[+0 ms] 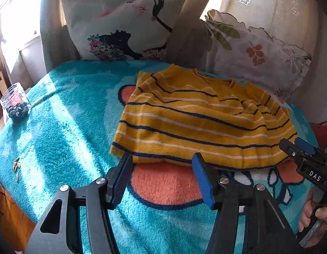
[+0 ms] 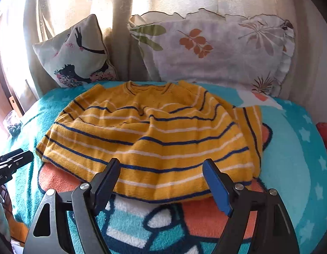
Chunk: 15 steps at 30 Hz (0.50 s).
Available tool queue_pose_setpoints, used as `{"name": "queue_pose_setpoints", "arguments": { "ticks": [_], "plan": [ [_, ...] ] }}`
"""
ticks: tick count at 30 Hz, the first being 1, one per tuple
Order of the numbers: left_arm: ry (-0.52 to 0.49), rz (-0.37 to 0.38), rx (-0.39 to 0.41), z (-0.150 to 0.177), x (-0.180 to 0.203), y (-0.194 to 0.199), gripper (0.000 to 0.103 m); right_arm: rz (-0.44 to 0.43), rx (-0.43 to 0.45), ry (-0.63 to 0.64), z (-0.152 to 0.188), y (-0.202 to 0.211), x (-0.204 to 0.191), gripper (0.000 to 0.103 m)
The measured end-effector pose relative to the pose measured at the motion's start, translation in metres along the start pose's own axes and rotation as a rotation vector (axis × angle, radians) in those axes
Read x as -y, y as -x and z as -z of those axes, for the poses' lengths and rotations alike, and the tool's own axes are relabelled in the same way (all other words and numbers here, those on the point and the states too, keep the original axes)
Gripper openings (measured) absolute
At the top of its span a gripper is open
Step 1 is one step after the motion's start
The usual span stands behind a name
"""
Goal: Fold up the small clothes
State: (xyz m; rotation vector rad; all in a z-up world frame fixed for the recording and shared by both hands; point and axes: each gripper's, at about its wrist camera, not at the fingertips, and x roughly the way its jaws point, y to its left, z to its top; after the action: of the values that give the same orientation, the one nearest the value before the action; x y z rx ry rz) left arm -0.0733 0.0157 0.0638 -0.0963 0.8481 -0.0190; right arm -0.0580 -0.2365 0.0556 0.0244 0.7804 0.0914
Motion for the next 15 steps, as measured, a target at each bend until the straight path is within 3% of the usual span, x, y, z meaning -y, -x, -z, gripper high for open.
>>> {"name": "queue_pose_setpoints", "arguments": {
  "ticks": [7,15],
  "plan": [
    [-0.089,-0.04,-0.024,0.003,0.037,-0.009,0.058,-0.002,-0.001,-0.094,0.006,-0.006,0.034,0.084],
    [-0.115,-0.047,-0.046,0.004,0.048,-0.016,0.058,-0.005,-0.024,-0.145,0.012,-0.013,0.05,0.084]
  ]
}}
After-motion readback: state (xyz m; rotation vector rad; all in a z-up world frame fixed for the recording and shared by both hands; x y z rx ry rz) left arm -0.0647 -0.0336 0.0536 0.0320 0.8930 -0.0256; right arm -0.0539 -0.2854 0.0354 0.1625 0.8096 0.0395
